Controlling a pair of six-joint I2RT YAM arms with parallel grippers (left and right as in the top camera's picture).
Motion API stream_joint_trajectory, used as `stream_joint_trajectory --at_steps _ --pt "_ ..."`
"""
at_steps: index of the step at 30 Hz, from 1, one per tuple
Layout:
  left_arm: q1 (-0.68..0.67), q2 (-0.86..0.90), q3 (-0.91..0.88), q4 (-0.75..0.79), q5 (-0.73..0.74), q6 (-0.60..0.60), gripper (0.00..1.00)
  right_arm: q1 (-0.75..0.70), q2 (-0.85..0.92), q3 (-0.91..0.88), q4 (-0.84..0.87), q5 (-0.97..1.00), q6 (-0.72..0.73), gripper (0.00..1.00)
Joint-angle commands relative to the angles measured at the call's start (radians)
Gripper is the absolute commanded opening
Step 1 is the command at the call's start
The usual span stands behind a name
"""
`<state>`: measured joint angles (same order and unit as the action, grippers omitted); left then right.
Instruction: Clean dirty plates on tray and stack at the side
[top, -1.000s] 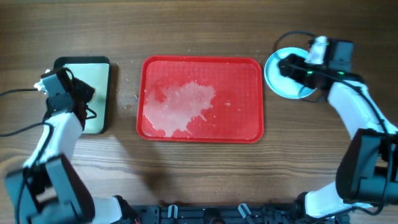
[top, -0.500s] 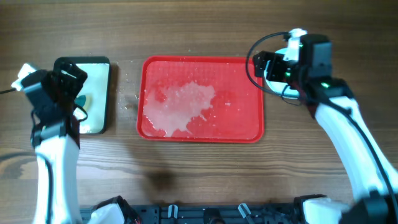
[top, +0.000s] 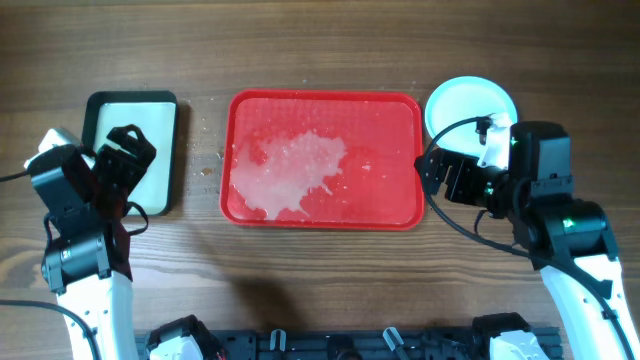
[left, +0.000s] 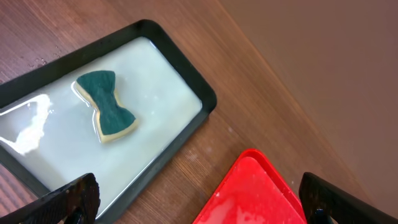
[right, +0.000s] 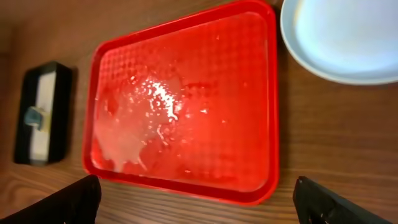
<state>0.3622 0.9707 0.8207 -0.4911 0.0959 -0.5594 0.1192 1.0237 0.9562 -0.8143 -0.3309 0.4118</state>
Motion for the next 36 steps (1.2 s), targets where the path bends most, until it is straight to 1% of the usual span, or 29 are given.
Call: stream_joint_trajectory --at_steps 1,3,4,5,7,9,11,13,14,15,17,18,20,22,25,27,30,32,36 --pt "0.005 0.024 -0.003 0.000 0.012 0.004 1.00 0.002 0.040 -0.002 -0.011 -0.030 0.111 0.99" --pt "0.005 0.037 -0.003 0.000 0.012 0.004 1.00 0.002 0.053 -0.002 -0.004 -0.030 0.020 1.00" --pt "0.005 0.042 -0.003 0.000 0.012 0.004 1.00 0.002 0.050 -0.001 0.011 -0.041 -0.051 1.00" --pt "0.005 0.050 -0.003 0.000 0.012 0.004 1.00 0.002 0.040 -0.001 0.021 -0.045 -0.082 1.00" --pt "0.005 0.058 -0.003 0.000 0.012 0.004 1.00 0.002 0.009 -0.001 0.021 -0.044 -0.095 1.00" --pt "0.005 0.060 -0.003 0.000 0.012 0.004 1.00 0.002 -0.016 -0.001 0.071 -0.038 -0.098 1.00" --pt "0.005 0.060 -0.003 0.000 0.012 0.004 1.00 0.002 -0.060 -0.013 0.130 0.015 -0.099 1.00" --pt "0.005 0.060 -0.003 0.000 0.012 0.004 1.00 0.002 -0.217 -0.116 0.265 0.027 -0.121 1.00" --pt "0.005 0.060 -0.003 0.000 0.012 0.004 1.00 0.001 -0.333 -0.214 0.381 0.029 -0.123 1.00" --pt "0.005 0.060 -0.003 0.000 0.012 0.004 1.00 0.001 -0.470 -0.354 0.525 0.031 -0.119 1.00" --pt "0.005 0.060 -0.003 0.000 0.012 0.004 1.00 0.001 -0.598 -0.508 0.661 0.053 -0.088 1.00" --pt "0.005 0.060 -0.003 0.000 0.012 0.005 1.00 0.001 -0.679 -0.606 0.744 0.100 -0.072 1.00" --pt "0.005 0.060 -0.003 0.000 0.012 0.004 1.00 -0.010 -0.763 -0.718 0.832 0.154 -0.060 1.00" --pt "0.005 0.060 -0.003 0.000 0.012 0.004 1.00 -0.039 -0.827 -0.822 0.929 0.154 -0.039 1.00" --pt "0.005 0.060 -0.003 0.000 0.012 0.004 1.00 -0.083 -0.872 -0.908 0.937 0.155 0.014 1.00" --pt "0.005 0.060 -0.003 0.000 0.012 0.004 1.00 -0.104 -0.897 -0.944 0.964 0.159 0.008 1.00" --pt "0.005 0.060 -0.003 0.000 0.012 0.004 1.00 -0.131 -0.948 -0.951 0.909 0.231 0.007 1.00" --pt "0.005 0.060 -0.003 0.000 0.012 0.004 1.00 -0.139 -1.004 -0.951 0.815 0.280 0.006 1.00" --pt "0.005 0.060 -0.003 0.000 0.012 0.004 1.00 -0.145 -1.020 -0.951 0.814 0.263 -0.148 1.00"
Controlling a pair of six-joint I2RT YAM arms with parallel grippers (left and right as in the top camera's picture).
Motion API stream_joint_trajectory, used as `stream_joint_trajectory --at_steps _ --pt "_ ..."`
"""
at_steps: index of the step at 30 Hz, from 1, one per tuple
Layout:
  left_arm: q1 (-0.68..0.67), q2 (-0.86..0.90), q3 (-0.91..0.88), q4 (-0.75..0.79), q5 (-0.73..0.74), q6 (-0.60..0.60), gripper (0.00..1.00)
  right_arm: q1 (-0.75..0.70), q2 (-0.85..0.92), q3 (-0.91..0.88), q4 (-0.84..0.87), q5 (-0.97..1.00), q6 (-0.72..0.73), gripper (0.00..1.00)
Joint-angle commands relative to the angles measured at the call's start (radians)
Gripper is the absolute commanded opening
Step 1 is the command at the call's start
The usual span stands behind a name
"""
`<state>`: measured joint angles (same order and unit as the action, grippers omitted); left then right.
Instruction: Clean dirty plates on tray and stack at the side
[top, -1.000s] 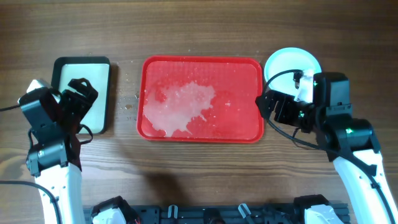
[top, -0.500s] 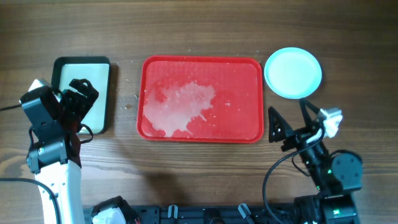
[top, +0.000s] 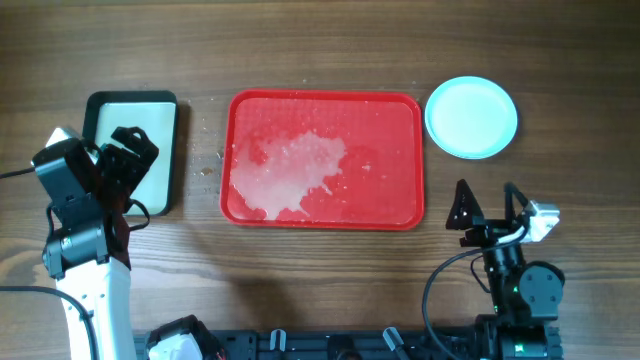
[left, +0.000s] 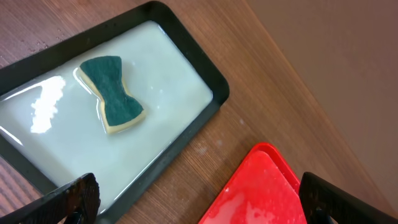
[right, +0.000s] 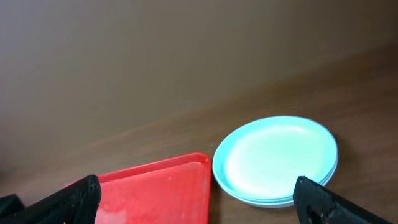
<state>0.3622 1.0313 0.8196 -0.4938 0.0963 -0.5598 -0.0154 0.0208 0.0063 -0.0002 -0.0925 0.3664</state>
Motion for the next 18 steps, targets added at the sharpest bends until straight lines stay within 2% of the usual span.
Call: stream_joint_trajectory --at_steps 1,2,18 --pt "0.005 -0.001 -0.002 0.003 0.011 0.005 1.00 -0.011 -0.018 -0.001 0.000 0.025 -0.150 1.00" --pt "0.005 -0.001 -0.002 0.003 0.011 0.005 1.00 -0.011 -0.018 -0.001 0.000 0.025 -0.181 1.00" --pt "0.005 -0.001 -0.002 0.003 0.011 0.005 1.00 -0.011 -0.011 -0.001 0.001 0.025 -0.183 1.00"
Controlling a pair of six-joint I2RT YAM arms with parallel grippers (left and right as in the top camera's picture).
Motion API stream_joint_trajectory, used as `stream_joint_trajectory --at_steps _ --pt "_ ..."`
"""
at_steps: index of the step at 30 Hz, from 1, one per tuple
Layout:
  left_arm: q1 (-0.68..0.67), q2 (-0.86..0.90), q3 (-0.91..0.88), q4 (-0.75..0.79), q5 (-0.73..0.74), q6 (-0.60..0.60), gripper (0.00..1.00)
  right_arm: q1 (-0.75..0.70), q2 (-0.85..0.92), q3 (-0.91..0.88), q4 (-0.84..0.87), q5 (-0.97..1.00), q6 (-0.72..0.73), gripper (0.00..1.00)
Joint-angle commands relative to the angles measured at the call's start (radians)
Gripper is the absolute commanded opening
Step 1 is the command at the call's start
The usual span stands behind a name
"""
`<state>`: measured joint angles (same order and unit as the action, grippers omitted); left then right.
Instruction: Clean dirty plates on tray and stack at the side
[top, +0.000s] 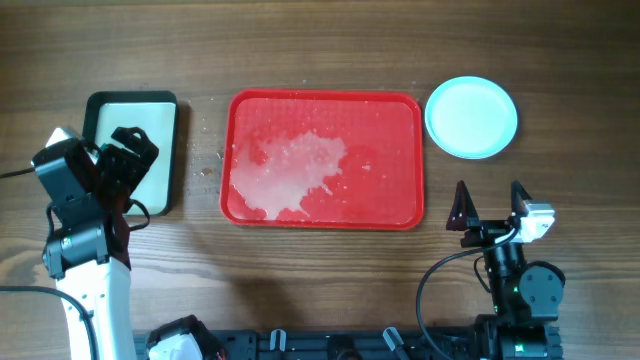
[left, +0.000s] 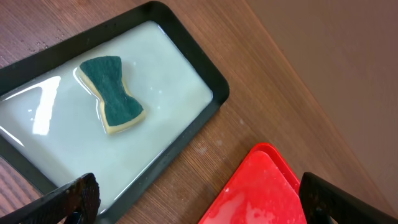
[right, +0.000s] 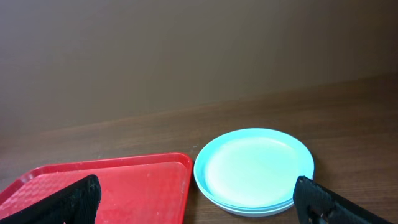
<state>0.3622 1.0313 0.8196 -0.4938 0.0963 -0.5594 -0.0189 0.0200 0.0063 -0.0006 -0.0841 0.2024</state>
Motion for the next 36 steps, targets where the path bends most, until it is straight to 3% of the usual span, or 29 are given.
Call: stream_joint_trajectory --at_steps 1,13,15,17,20,29,36 --pt "0.005 -0.001 -0.002 0.003 0.011 0.004 1.00 -0.008 -0.011 -0.001 0.002 0.017 -0.019 1.00" --pt "-0.011 0.006 -0.003 -0.011 0.011 0.015 1.00 -0.008 -0.011 -0.001 0.002 0.017 -0.019 1.00" --pt "-0.076 -0.034 -0.028 -0.018 0.010 0.198 1.00 -0.008 -0.011 -0.001 0.002 0.017 -0.018 1.00" --pt "-0.146 -0.116 -0.096 0.006 0.007 0.338 1.00 -0.008 -0.011 -0.001 0.002 0.017 -0.019 1.00" --pt "-0.214 -0.251 -0.210 0.067 -0.012 0.406 1.00 -0.008 -0.011 -0.001 0.002 0.017 -0.018 1.00" --pt "-0.249 -0.541 -0.511 0.323 0.011 0.406 1.00 -0.008 -0.011 -0.001 0.002 0.017 -0.019 1.00" --pt "-0.249 -0.835 -0.711 0.387 0.004 0.425 1.00 -0.008 -0.011 -0.001 0.002 0.017 -0.018 1.00"
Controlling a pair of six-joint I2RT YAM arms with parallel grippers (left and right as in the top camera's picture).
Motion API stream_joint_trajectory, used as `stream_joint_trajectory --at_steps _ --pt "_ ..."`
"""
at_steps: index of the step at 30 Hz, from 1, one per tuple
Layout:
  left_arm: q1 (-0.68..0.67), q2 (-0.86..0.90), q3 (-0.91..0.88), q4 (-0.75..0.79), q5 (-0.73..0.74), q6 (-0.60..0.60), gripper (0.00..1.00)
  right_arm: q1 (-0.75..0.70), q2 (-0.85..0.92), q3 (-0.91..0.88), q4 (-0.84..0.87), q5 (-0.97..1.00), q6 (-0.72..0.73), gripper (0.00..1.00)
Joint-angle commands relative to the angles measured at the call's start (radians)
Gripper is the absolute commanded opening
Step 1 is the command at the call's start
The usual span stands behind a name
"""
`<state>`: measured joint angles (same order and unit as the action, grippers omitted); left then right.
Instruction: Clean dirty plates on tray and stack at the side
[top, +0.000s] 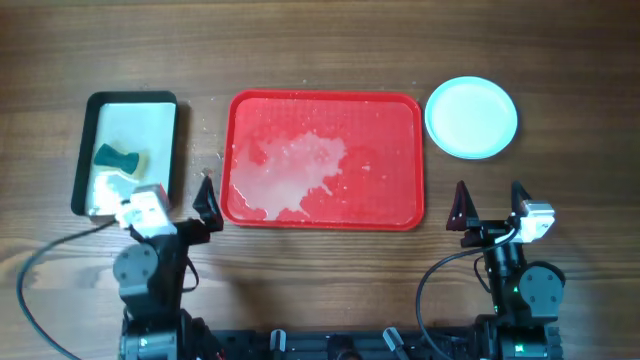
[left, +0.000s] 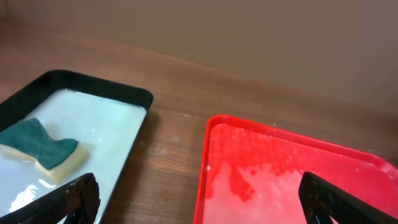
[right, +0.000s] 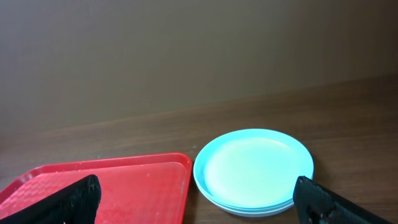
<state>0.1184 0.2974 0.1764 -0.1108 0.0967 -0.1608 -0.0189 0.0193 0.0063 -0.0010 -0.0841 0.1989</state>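
Note:
The red tray lies mid-table with a patch of white foam on its left half and no plate on it. A stack of pale blue plates sits to its right, also seen as plates in the right wrist view. My left gripper is open and empty at the table's front, between basin and tray. My right gripper is open and empty in front of the plates, level with the tray's right front corner.
A black basin of milky water stands left of the tray, holding a green-and-yellow sponge, seen as a sponge in the left wrist view. Drops of water dot the wood between basin and tray.
My left gripper has moved from over the basin's front right corner to the table's front, low and facing the gap between basin and tray. The right gripper has stayed put.
At first my right gripper hung over the tray's right edge near the plates and my left over the basin. Then the right one stood at the table's front, facing the plates. Now the left one is at the front too. Plates, tray and sponge have not moved.

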Motion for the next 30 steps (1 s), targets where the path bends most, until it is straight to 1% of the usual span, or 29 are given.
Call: stream_joint_trajectory --at_steps 1,6,9,13,16,24,26,28,30 --pt "-0.005 -0.137 -0.093 0.016 0.004 0.026 1.00 -0.008 -0.010 -0.001 0.002 0.017 -0.015 1.00" --pt "-0.005 -0.237 -0.169 0.120 0.003 0.026 1.00 -0.008 -0.010 -0.001 0.002 0.017 -0.015 1.00" --pt "-0.005 -0.266 -0.171 0.123 -0.005 0.027 1.00 -0.008 -0.010 -0.001 0.002 0.017 -0.015 1.00" --pt "-0.010 -0.294 -0.171 0.109 -0.032 0.027 1.00 -0.008 -0.010 -0.001 0.002 0.017 -0.015 1.00" --pt "-0.023 -0.294 -0.171 0.032 -0.053 0.026 1.00 -0.008 -0.010 -0.001 0.002 0.017 -0.015 1.00" --pt "-0.025 -0.294 -0.171 0.034 -0.058 0.026 1.00 -0.008 -0.010 -0.001 0.002 0.017 -0.015 1.00" --pt "-0.025 -0.294 -0.171 0.034 -0.067 0.009 1.00 -0.008 -0.010 -0.001 0.002 0.017 -0.015 1.00" --pt "-0.025 -0.294 -0.171 0.034 -0.082 -0.034 1.00 -0.008 -0.010 -0.001 0.002 0.017 -0.015 1.00" --pt "-0.025 -0.294 -0.171 0.034 -0.082 -0.043 1.00 -0.008 -0.010 -0.001 0.002 0.017 -0.015 1.00"
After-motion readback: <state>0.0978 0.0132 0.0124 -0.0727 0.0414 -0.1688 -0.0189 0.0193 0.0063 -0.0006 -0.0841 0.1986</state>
